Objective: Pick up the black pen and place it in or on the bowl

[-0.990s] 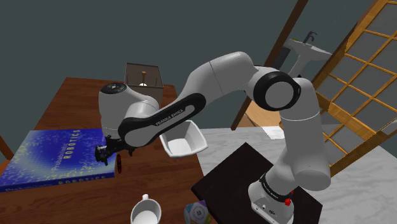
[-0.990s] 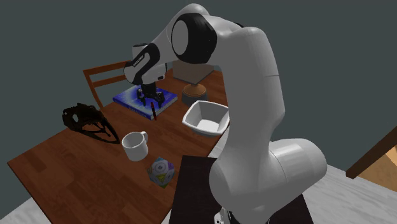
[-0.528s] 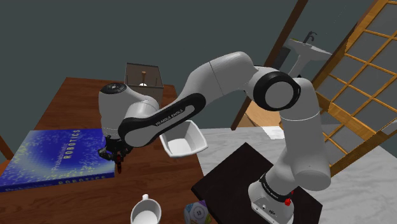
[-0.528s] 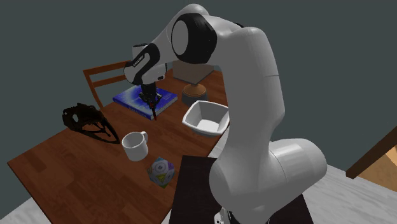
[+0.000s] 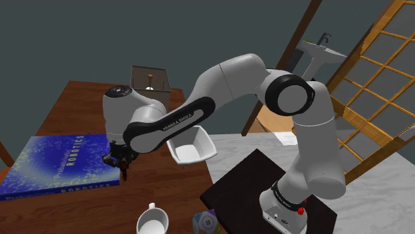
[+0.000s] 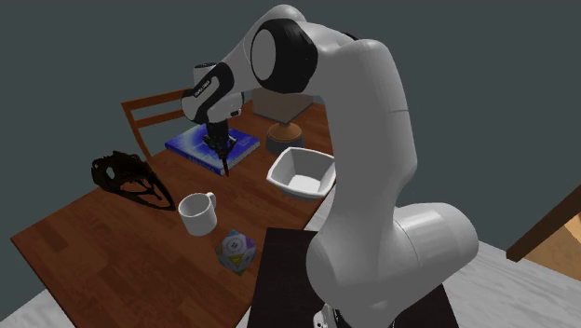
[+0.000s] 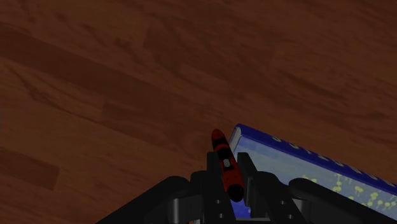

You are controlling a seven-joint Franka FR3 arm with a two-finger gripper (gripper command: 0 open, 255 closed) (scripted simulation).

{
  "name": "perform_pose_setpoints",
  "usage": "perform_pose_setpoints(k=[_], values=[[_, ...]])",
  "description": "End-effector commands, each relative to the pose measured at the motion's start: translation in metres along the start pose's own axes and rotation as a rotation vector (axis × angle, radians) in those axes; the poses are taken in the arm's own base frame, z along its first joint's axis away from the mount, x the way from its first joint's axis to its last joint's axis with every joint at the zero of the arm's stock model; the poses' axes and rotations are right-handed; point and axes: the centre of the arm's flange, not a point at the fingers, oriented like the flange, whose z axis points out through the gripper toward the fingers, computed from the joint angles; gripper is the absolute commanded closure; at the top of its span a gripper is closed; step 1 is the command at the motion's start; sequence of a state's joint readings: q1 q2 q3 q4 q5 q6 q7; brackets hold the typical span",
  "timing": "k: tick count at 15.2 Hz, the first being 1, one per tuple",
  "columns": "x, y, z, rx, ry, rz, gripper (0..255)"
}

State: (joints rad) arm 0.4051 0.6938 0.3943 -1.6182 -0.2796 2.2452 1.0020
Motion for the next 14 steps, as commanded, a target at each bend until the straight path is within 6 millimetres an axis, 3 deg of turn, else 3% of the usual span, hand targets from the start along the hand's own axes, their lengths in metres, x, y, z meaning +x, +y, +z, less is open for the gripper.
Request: perform_pose_setpoints(k=[1,14], values=[[0.0,0.0,-0.008,0.0,0.0,0.0,255],[-0.002,-0.001,-0.077,0.0,0.0,0.0,255]])
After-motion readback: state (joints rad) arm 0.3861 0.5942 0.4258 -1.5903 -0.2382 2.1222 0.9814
